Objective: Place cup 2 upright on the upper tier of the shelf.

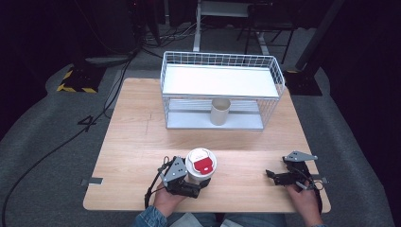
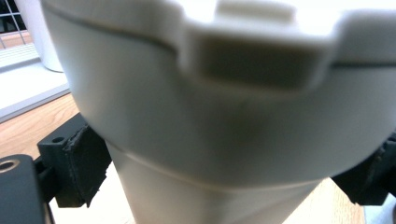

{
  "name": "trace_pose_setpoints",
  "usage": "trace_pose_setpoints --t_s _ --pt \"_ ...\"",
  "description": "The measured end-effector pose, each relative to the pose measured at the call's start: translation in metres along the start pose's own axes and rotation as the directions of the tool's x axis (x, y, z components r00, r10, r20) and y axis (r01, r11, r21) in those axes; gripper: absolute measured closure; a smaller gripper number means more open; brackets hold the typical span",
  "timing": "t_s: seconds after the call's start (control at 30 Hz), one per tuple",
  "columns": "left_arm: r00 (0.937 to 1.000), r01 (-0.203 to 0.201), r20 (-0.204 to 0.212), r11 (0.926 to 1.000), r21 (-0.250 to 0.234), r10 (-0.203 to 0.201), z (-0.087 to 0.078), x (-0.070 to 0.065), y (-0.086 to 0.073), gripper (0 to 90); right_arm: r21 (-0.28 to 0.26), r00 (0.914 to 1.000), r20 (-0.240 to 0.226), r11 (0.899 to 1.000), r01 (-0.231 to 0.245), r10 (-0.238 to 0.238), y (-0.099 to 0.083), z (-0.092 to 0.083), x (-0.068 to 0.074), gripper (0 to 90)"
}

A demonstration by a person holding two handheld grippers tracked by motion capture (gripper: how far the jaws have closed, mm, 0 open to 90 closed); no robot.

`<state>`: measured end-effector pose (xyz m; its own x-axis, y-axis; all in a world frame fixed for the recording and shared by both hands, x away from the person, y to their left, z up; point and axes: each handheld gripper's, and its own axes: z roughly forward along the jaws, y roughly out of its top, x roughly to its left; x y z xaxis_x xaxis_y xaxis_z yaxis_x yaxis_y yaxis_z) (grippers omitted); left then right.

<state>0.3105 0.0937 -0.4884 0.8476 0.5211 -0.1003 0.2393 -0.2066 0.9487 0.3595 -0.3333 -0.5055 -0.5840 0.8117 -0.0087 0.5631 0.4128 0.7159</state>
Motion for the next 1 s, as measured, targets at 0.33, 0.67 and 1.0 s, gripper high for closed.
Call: trace_pose_setpoints --t_s 0.33,0.67,1.0 --pt "0.9999 -0.014 -0.009 0.9999 -0.004 0.014 0.0020 -0.0005 -0.0013 8.0 0.000 1.0000 0.000 1.000 0.000 0.000 0.0000 0.0000 0.0000 3.6" --pt "0.9994 -0.020 -0.027 0.9997 -0.010 0.020 0.0021 -0.0025 -0.0017 9.2 0.000 1.0000 0.000 1.000 0.000 0.000 0.0000 0.0000 0.0000 3.6" --pt "0.9986 -0.030 -0.043 0.9995 0.000 0.030 0.0006 -0.0042 -0.0007 9.6 0.000 1.0000 0.000 1.000 0.000 0.000 0.0000 0.0000 0.0000 3.6"
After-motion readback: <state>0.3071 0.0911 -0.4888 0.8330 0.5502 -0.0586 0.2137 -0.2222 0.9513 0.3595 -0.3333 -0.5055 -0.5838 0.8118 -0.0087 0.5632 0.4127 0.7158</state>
